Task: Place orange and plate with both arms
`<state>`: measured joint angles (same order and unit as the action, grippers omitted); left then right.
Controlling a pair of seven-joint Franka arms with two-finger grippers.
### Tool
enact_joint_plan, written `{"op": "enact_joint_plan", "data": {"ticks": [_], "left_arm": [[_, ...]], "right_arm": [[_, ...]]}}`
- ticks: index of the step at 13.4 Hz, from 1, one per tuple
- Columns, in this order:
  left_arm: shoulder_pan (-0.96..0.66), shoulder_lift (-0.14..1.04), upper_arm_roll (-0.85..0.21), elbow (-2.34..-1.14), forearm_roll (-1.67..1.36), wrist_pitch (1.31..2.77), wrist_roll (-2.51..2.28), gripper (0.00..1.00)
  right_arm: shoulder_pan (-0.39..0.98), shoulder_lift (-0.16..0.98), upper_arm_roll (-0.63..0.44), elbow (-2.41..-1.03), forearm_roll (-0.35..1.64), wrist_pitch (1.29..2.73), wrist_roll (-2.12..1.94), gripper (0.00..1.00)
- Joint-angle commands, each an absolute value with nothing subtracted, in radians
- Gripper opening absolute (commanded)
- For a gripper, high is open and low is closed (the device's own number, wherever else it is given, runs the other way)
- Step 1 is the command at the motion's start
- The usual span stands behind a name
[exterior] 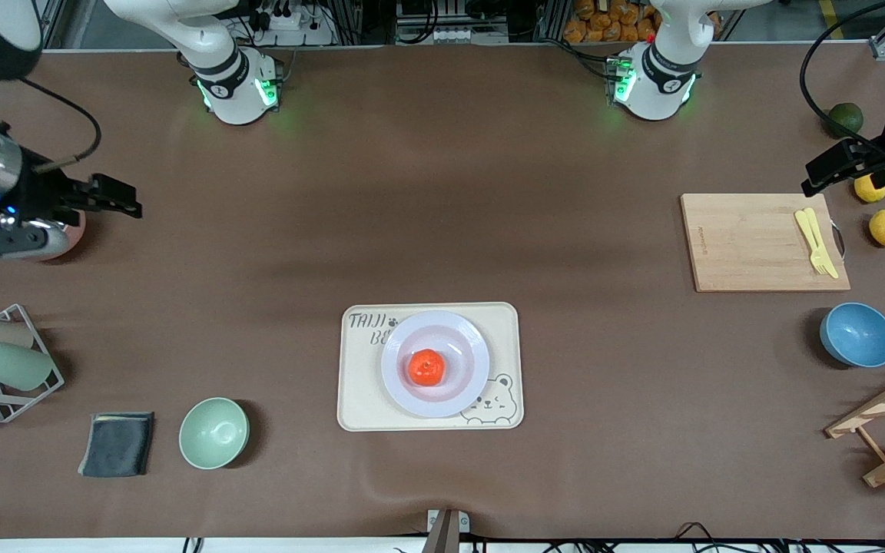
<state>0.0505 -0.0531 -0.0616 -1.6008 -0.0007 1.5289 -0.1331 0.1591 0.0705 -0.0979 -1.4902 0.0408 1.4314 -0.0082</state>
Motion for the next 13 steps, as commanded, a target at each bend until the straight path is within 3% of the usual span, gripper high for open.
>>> {"op": "enact_joint_plan", "data": {"ticks": [1,7,13], "left_arm": [[0.048,-0.074,-0.061,-1.6,0.015,1.516,-0.109,1.0],[0.051,-0.063,-0.061,-1.589,0.017,1.517,-0.107,1.0],[0.045,-0.035,-0.061,-1.543,0.031,1.517,-0.112,1.0]], "right_arm": [[0.125,-0.005,-0.101,-1.534,0.002,1.434,0.066,1.0],[-0.064,-0.009,-0.023,-1.526,0.037,1.427,0.207,1.0],[-0.046,-0.069,-0.023,-1.526,0.04,1.396,0.189,1.0]]}}
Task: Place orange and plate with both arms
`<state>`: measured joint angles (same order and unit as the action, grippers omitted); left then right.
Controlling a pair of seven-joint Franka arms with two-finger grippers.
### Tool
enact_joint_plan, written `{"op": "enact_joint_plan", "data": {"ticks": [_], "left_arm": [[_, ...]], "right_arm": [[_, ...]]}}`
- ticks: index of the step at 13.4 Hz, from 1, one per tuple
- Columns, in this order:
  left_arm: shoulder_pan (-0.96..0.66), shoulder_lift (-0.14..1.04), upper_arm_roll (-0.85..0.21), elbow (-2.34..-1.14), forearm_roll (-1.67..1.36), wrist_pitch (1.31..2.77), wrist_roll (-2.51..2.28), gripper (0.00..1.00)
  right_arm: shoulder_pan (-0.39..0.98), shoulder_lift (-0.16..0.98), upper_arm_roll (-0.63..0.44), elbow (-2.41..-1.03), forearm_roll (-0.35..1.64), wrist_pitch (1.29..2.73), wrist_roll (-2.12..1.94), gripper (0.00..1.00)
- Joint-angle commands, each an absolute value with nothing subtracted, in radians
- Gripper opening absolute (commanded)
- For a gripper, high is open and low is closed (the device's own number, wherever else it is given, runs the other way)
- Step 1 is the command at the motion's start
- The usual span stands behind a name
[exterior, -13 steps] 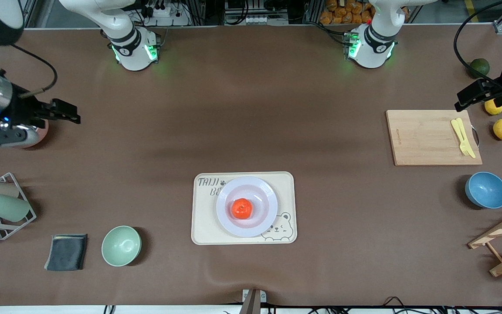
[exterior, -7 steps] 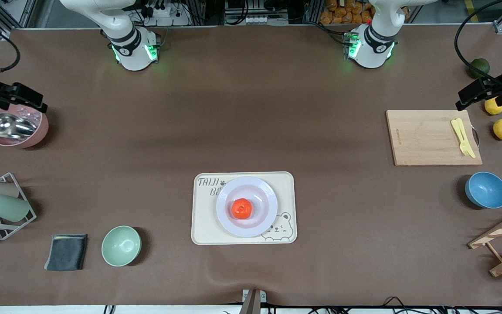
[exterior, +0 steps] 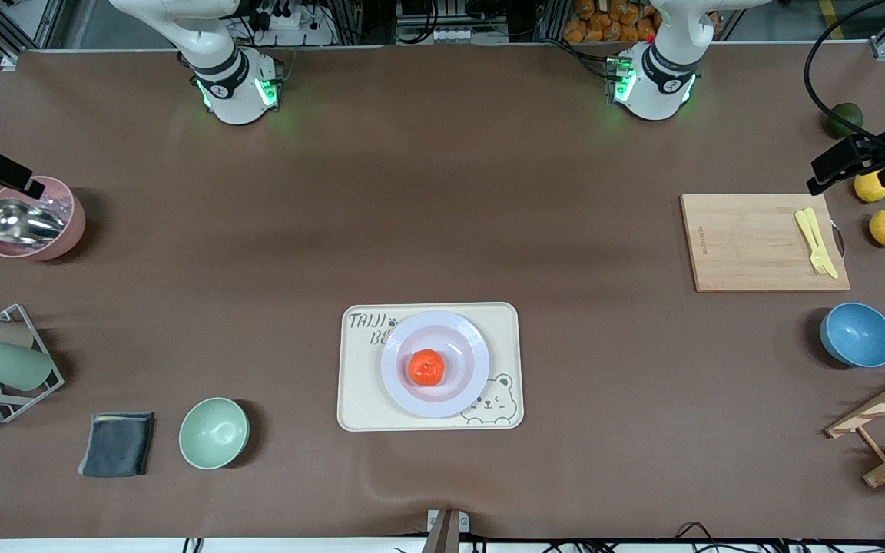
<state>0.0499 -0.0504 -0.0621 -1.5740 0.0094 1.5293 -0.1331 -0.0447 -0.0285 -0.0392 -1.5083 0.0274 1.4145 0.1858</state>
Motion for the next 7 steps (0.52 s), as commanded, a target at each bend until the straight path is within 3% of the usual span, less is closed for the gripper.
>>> {"op": "enact_joint_plan", "data": {"ticks": [1,7], "left_arm": [[0.046,-0.035,-0.061,-1.542,0.032,1.517,-0.109,1.0],[0.048,-0.035,-0.061,-1.543,0.015,1.516,-0.12,1.0]], "right_arm": [[-0.041,-0.075,-0.025,-1.526,0.04,1.387,0.189,1.0],[-0.026,-0.078,-0.028,-1.543,0.04,1.394,0.134,1.0]]}}
